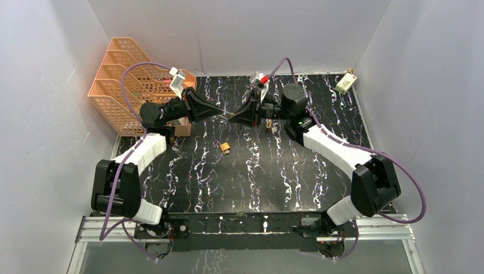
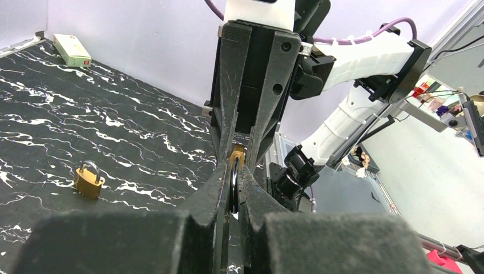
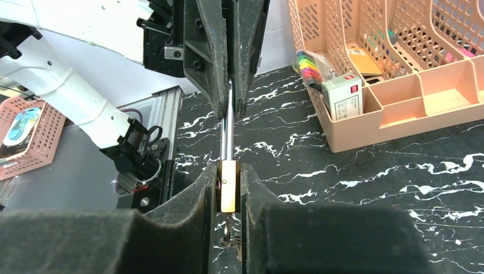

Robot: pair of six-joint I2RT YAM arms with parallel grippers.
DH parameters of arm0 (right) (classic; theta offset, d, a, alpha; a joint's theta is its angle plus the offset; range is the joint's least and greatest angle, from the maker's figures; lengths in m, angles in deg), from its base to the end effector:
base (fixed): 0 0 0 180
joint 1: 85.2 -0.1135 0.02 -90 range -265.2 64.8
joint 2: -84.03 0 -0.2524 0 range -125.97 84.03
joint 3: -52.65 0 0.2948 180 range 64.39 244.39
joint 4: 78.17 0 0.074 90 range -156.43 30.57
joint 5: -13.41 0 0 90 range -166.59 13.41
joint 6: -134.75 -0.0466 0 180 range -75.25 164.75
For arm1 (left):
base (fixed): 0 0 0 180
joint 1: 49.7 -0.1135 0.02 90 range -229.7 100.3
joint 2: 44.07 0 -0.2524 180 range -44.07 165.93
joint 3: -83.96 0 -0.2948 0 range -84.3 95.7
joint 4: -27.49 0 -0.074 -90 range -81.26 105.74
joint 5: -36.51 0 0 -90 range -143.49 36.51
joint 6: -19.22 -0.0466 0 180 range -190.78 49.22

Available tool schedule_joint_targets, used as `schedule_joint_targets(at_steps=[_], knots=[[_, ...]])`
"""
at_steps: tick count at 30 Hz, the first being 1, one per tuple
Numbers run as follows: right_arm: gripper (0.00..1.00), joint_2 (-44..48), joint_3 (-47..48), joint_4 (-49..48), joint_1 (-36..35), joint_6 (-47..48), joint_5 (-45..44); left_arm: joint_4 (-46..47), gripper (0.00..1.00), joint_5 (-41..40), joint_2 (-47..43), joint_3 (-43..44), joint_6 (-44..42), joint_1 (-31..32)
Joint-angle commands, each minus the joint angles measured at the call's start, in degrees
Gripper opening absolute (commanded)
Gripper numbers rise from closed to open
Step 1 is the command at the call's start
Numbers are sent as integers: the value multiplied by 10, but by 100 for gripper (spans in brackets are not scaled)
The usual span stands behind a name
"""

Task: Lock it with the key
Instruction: Lock the lock.

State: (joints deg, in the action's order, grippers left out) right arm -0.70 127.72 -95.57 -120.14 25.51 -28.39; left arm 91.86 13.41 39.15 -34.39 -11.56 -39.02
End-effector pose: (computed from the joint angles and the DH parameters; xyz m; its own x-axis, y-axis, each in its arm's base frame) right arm 0.3011 0.2527 0.3295 -0.2211 0.1135 -0.9686 -0.9685 0.0910 0.2317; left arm 0.3184 -0.1037 0.3185 -0.2906 -0.2882 -0.9124 0.9502 0.0251 -0.3106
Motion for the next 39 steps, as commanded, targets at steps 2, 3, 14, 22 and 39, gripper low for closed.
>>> schedule_joint_targets(at_steps=[2,3,14,22,39], knots=[[0,-14,66,13,-6,-30,70,33,0,-11,2,-2,-18,0],[0,-20,73,13,-6,-45,82,33,0,-12,0,-5,-21,0],[0,-55,102,-21,-6,-141,111,32,0,-36,-14,-27,-55,0],[0,-62,102,-68,-6,-173,93,32,0,-44,-13,-27,-55,1],[0,-91,150,-104,-27,-167,33,33,0,-53,16,-16,-50,12]])
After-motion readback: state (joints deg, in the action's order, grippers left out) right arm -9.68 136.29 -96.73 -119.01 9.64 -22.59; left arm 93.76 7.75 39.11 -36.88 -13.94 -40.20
